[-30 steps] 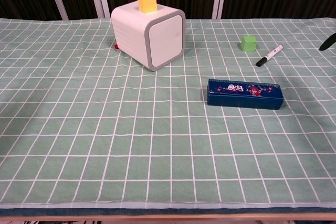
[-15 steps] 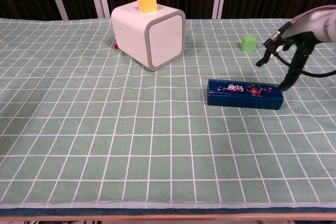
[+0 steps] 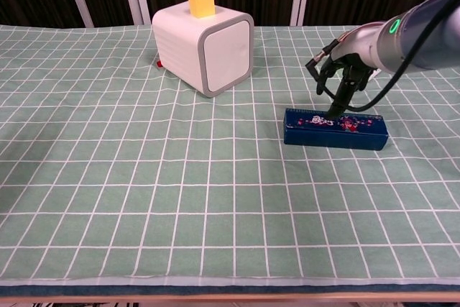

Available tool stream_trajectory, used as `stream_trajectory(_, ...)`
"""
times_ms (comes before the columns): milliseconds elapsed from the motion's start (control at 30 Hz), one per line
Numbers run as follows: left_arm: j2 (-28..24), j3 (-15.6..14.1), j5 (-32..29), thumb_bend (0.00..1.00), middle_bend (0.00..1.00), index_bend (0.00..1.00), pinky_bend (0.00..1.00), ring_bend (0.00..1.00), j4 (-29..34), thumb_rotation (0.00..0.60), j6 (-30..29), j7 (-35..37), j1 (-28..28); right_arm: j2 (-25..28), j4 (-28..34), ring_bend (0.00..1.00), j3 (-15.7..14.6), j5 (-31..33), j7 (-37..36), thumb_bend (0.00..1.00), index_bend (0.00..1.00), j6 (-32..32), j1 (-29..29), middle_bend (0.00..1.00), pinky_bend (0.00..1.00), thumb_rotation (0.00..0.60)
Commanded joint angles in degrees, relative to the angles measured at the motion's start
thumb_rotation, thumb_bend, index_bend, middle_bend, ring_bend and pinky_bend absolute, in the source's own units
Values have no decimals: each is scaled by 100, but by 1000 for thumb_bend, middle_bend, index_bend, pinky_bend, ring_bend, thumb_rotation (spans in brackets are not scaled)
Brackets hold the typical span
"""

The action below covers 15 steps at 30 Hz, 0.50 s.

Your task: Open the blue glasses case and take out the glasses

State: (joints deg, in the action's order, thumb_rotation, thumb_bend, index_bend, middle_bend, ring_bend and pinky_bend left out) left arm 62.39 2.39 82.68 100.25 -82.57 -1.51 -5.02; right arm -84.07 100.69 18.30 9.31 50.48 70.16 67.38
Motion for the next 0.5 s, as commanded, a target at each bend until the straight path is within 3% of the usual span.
stream_trajectory(33, -2, 1, -10, 343, 0, 91, 0, 0, 3, 600, 16, 11, -8, -151, -111, 0, 88, 118, 70, 364, 272, 83, 70, 76, 184, 600)
stream_trajectory(300, -16, 4, -48, 343, 0, 92, 0, 0, 16, 600, 91, 62, -39, -459, -435, 5, 254, 381, 297, 363, 232, 212, 167, 160, 184, 600)
stream_trajectory(500, -27, 6, -69, 343, 0, 92, 0, 0, 29, 600, 138, 101, -61, -657, -616, 7, 339, 425, 519, 363, 226, 370, 240, 170, 184, 600)
